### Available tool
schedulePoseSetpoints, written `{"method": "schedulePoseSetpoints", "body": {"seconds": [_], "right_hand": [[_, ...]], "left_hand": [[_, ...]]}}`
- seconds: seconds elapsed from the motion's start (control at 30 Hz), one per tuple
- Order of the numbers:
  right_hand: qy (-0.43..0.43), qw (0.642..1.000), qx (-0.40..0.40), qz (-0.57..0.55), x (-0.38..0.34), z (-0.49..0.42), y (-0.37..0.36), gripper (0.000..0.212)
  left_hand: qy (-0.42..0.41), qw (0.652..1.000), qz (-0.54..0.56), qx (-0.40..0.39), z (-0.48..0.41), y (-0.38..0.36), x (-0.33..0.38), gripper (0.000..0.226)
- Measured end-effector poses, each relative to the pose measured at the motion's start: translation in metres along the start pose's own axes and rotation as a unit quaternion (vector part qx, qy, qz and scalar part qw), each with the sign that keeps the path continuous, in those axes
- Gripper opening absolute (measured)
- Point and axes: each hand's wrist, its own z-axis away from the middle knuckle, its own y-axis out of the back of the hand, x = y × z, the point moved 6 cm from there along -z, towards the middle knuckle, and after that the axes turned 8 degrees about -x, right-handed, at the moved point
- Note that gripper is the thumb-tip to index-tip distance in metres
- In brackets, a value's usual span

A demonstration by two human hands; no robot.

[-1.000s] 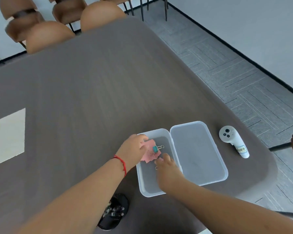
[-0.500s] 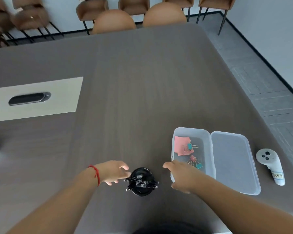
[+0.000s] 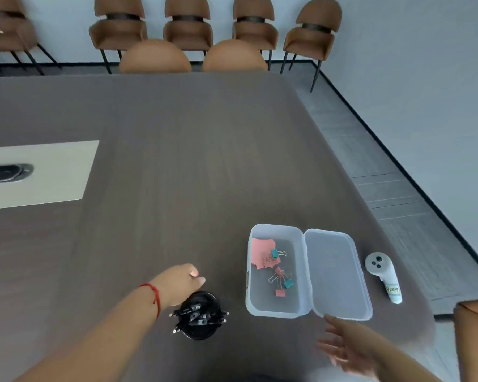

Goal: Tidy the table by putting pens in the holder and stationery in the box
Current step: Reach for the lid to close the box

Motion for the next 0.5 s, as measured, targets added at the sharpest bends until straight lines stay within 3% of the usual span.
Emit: {"method": "schedulePoseSetpoints", "body": {"seconds": [0.1,0.2,0.33,0.5], "right_hand": [[0.039,0.984,-0.032,-0.168,0.002,-0.017,-0.014,0.03],[0.072,0.968,-0.039,-0.238,-0.002,-0.029,-0.016,0.018],[0.09,0.957,-0.04,-0.273,-0.004,-0.038,-0.016,0.013],[0.172,0.957,0.048,-0.228,0.0,-0.042,-0.007,0.009]], "left_hand": [[-0.041,0.999,-0.036,0.002,-0.009,0.005,0.044,0.043],[-0.067,0.995,-0.073,-0.004,-0.014,0.005,0.08,0.043],[-0.076,0.994,-0.079,-0.011,-0.02,-0.003,0.1,0.041],[-0.084,0.993,-0.065,-0.039,-0.028,-0.02,0.105,0.047]]}}
